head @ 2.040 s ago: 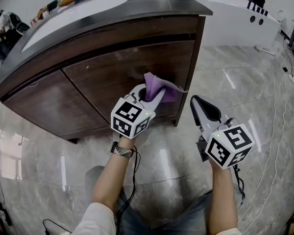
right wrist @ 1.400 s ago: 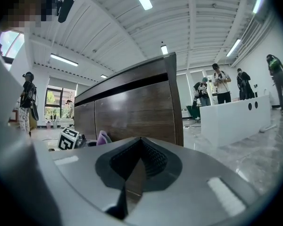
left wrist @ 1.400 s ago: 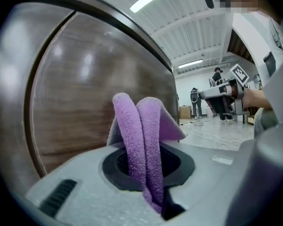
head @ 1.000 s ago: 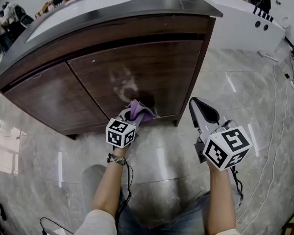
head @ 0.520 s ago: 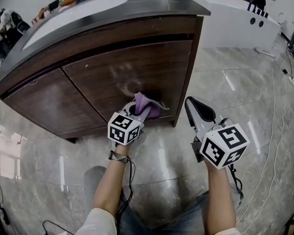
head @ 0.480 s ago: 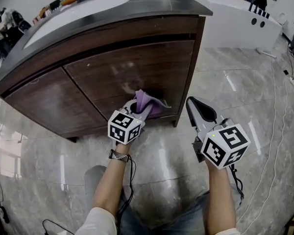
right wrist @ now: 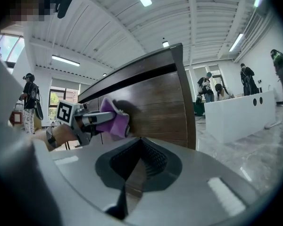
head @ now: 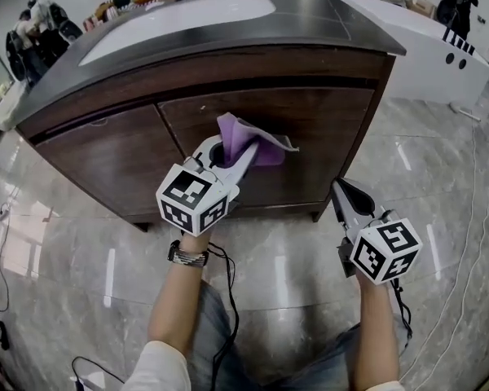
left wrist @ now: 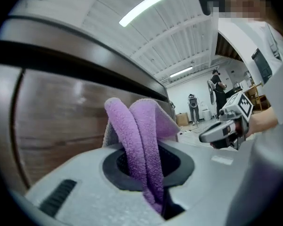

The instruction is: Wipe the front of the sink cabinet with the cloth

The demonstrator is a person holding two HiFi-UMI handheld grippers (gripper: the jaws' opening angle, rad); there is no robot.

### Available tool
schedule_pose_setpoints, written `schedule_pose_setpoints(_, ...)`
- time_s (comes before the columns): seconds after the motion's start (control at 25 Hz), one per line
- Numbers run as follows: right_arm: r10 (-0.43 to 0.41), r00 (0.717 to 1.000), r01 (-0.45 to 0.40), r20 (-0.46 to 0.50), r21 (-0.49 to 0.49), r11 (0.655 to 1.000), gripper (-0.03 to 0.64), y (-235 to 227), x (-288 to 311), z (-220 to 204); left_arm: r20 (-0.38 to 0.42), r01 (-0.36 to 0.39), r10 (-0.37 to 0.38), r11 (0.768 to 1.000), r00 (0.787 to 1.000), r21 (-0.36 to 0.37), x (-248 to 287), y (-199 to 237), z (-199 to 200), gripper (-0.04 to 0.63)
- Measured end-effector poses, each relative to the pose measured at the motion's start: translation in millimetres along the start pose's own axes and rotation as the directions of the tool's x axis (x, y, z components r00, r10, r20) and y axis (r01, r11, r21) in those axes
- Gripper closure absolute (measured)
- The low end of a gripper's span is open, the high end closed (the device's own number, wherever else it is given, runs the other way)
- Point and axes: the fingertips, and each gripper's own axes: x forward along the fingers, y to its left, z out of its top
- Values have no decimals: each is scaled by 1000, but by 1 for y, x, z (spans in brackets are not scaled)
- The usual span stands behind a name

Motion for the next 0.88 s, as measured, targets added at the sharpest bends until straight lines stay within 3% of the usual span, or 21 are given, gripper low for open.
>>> schedule_pose_setpoints(0.36, 73, 997, -74, -21, -22, 997, 611, 47, 36, -9, 45, -214, 213, 977, 976, 18, -118, 99, 34, 545)
schedule_pose_setpoints(0.6, 168, 985, -169, -35, -27, 985, 611, 108, 58, -20, 34, -290, 288, 956, 957, 51, -180, 143, 39, 545)
schedule_pose_setpoints(0.88, 213, 977, -213, -19, -77, 974, 611, 138, 76, -21, 21, -427, 426, 902, 904, 65, -254, 203, 31, 543)
